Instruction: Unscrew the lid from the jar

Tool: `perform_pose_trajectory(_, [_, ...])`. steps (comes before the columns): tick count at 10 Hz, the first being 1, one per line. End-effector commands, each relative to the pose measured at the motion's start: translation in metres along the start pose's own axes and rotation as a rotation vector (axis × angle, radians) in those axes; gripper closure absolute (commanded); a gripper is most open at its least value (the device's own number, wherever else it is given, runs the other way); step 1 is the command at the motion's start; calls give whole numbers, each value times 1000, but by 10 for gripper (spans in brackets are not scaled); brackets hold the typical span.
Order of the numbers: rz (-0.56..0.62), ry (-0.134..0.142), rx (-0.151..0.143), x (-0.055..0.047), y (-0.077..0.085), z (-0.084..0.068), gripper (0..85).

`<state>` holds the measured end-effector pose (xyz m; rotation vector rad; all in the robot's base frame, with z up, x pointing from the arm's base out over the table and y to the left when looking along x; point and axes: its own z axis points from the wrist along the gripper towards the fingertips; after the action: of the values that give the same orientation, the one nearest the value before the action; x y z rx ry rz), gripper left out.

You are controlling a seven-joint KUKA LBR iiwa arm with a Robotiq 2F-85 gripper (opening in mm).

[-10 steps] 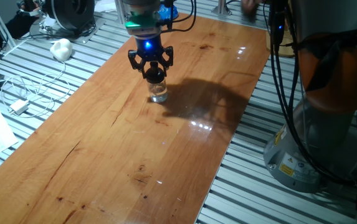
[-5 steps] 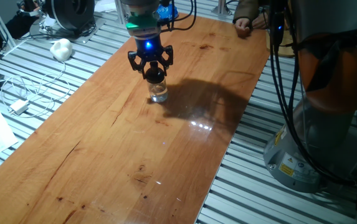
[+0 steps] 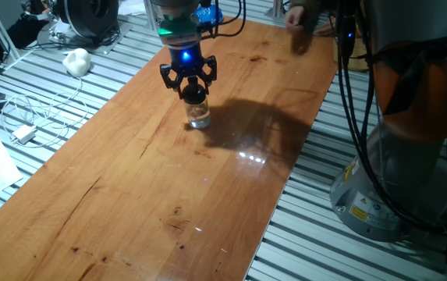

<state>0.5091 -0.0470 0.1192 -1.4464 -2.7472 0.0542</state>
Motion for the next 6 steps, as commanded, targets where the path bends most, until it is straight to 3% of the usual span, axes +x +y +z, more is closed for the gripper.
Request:
perform_pose_trajectory(1, [0, -1, 1, 0, 0, 0, 340])
perform_pose_trajectory(6, [-3, 9, 0, -1, 0, 0, 340])
